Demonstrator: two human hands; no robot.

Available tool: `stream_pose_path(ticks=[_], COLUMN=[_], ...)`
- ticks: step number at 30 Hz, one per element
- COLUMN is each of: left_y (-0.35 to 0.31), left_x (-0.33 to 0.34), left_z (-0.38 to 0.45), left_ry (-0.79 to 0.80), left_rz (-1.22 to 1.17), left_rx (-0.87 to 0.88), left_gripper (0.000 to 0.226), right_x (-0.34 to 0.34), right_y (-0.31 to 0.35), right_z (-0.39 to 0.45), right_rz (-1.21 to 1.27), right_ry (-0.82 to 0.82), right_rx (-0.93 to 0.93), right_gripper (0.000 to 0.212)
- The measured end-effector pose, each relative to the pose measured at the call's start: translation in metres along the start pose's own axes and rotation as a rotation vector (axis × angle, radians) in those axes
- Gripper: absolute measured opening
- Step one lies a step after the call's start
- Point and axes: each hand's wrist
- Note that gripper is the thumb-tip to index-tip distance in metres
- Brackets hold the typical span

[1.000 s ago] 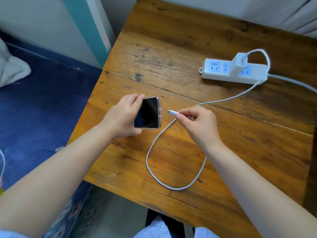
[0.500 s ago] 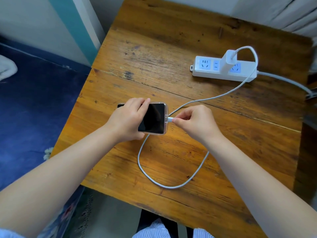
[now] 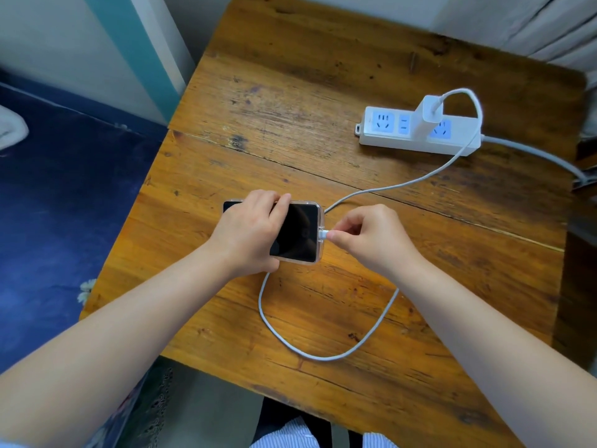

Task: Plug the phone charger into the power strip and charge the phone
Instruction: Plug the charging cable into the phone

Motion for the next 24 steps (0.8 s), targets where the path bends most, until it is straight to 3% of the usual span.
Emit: stream_pose_path(ticks=[8,14,24], left_y=[0.006,0.039,0.08], left_x=[-0.006,0.004,0.007], left_z=[-0.002,-0.003,0.014], left_ry=[-0.009,0.064,0.243], left_rz=[0.08,0.082,0.187], left_rx=[0.051,-0.091,-0.165], left_gripper=[0.093,0.096,0.101], right_x=[0.006,0.01,0.037], right_y=[-0.01,-0.018,-0.018], right_z=[0.003,0.015,0.034], right_rz=[0.125,-0.039,-0.152], right_ry=[0.02,0.08,-0.023], right_rx=[0.009,-0.047,-0.026], right_gripper=[0.013,0.015,0.024])
Point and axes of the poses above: each hand's wrist, its own z-axis towards the middle knuckle, its own x-axis out of the palm, y = z × x, and after that the axes turned 4 degrees about x, right-handed
